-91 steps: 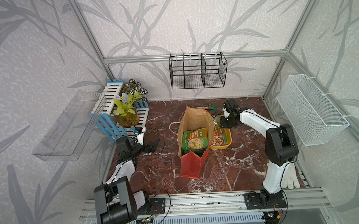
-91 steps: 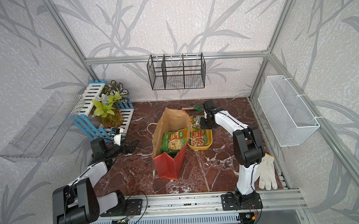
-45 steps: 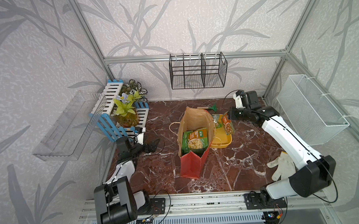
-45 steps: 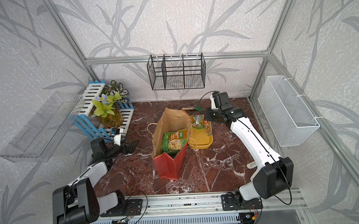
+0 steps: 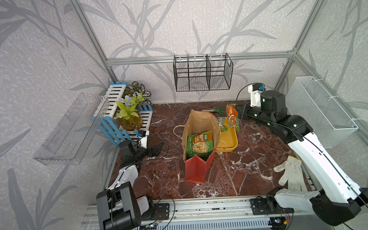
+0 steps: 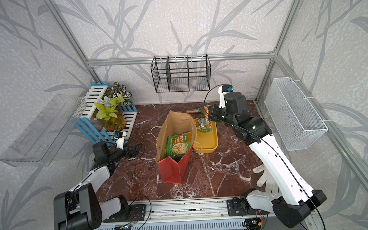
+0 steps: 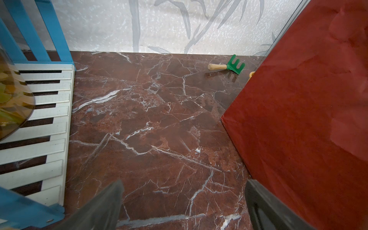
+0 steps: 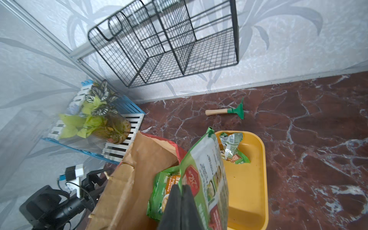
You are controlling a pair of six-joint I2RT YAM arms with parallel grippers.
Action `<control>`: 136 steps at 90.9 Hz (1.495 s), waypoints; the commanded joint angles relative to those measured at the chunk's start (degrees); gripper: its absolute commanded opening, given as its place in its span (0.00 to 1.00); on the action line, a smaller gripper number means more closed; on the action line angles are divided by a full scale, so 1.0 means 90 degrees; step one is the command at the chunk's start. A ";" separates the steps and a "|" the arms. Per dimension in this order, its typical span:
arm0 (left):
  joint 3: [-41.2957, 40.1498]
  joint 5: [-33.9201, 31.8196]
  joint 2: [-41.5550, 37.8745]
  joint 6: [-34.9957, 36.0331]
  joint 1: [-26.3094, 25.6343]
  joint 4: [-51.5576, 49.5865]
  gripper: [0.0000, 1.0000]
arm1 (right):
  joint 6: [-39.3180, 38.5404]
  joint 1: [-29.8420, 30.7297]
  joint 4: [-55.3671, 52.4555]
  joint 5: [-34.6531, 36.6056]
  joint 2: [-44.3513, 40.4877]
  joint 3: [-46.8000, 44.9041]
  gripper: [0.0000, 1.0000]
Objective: Place the condiment packets inside the bag
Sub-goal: Place the condiment packet in the paper bag, then pick up the condiment packet from the storage box.
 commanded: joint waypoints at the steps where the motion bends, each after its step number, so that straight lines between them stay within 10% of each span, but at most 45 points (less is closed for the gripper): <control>1: -0.0053 0.0107 -0.0100 0.0065 0.0030 0.0081 1.00 | 0.0146 0.0388 0.0213 0.0353 -0.0028 0.0425 0.00; 70: -0.0077 0.0124 -0.0159 0.0075 0.0030 0.0093 1.00 | 0.0263 0.2063 0.0530 0.0497 0.1102 0.1131 0.00; 88: -0.0072 0.0124 -0.0163 0.0065 0.0030 0.0089 1.00 | -0.0026 0.2038 0.0139 0.0919 0.1235 0.1570 0.59; 136: -0.0073 0.0124 -0.0149 0.0065 0.0026 0.0084 1.00 | 0.0525 -0.0600 0.0130 0.0330 0.0857 -0.0167 0.74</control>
